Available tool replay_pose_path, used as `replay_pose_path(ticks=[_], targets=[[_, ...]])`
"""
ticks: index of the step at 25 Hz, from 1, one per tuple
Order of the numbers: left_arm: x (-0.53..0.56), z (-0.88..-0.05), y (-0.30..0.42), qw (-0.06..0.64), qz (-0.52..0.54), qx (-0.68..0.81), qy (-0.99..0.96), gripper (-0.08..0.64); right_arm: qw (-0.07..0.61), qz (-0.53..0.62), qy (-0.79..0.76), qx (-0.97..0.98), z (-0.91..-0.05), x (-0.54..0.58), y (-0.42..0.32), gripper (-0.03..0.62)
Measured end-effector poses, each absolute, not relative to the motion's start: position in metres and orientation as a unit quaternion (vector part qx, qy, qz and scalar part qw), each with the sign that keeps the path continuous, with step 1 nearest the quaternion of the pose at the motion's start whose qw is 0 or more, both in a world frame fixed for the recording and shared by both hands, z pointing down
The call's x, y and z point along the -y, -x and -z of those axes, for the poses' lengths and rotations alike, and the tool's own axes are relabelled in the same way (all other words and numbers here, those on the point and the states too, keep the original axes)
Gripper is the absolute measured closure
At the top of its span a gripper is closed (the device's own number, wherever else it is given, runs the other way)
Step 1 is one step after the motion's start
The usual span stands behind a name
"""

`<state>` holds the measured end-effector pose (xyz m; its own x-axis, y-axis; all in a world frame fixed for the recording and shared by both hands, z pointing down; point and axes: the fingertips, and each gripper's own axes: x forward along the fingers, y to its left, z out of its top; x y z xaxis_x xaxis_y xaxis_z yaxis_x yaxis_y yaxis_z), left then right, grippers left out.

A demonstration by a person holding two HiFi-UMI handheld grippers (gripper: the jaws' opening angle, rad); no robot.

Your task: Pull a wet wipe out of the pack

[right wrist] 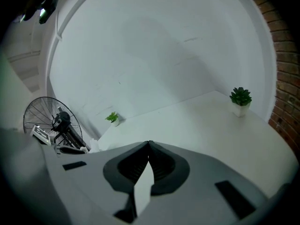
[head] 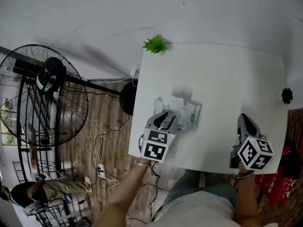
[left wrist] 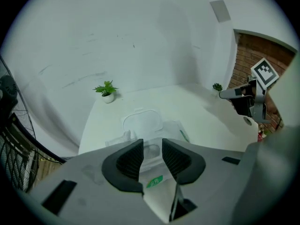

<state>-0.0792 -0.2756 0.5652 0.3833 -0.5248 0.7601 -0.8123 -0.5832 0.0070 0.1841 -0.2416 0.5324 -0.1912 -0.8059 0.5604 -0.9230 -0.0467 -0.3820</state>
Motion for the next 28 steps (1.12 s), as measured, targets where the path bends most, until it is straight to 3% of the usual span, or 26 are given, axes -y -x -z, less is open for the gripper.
replay_pose_path(ticks=[9, 28], targets=[[0.279, -0.587, 0.080, 0.199, -0.441, 0.372, -0.792, 0.437, 0.082, -0.360, -0.631, 0.682, -0.538, 0.248, -0.182, 0.591], [0.281, -0.603, 0.084, 0.286, -0.459, 0.357, -0.761, 0.446, 0.096, -0.364, -0.620, 0.688, -0.550, 0.262, -0.177, 0.591]])
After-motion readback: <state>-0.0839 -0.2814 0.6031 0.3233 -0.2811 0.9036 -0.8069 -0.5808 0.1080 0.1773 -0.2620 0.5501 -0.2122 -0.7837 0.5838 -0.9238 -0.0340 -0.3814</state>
